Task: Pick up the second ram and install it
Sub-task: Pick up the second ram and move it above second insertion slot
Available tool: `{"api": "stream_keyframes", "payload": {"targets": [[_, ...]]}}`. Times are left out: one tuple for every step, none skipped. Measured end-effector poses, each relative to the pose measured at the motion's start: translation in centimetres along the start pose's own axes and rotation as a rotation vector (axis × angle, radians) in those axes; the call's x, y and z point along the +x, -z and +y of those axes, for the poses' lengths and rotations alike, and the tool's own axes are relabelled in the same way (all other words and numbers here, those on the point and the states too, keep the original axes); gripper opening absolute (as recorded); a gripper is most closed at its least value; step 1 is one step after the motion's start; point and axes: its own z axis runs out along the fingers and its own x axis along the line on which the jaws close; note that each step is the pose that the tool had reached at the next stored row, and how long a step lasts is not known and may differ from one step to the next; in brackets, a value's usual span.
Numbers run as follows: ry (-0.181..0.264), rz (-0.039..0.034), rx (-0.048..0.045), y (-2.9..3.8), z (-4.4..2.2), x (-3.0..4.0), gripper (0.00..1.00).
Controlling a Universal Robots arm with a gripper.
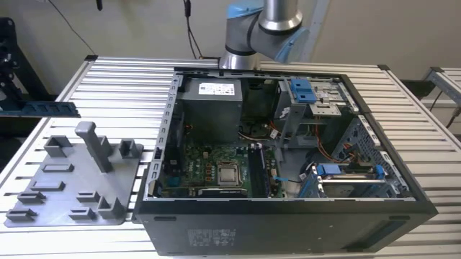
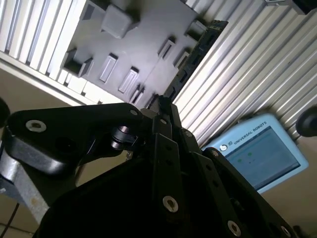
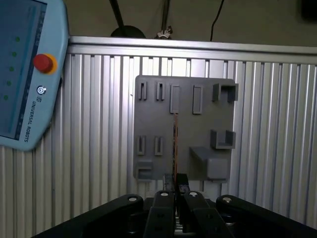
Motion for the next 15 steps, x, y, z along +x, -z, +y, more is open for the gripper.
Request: {"api": "stream_keyframes", "payload": {"targets": [[0.0,0.0,0.0,0.0,-0.19,0.01,0.14],[0.0,-0.0001,0.0,0.0,-0.38,0.01,0.14],[0.0,0.0,0.0001,0.01,-0.58,0.01,0.14],[0.0,0.0,0.0,0.01,-0.77,0.01,0.14],[0.0,0.0,0.0,0.01,-0.98,0.02,0.14],[0.0,0.0,0.0,0.01,-1.17,0.02,0.14],[0.0,0.0,0.0,0.02,-1.36,0.02,0.14],[0.0,0.0,-0.0001,0.02,-1.56,0.03,0.14],[0.0,0.0,0.0,0.03,-1.75,0.03,0.14],[0.0,0.0,0.0,0.03,-1.96,0.03,0.14],[0.0,0.0,-0.0001,0.04,-2.16,0.03,0.14],[0.0,0.0,0.0,0.04,-2.36,0.04,0.14],[0.0,0.0,-0.0001,0.04,-2.55,0.04,0.14],[0.0,-0.0001,0.0,0.04,-2.75,0.05,0.14],[0.0,0.0,-0.0001,0.04,-2.94,0.05,0.14]]}}
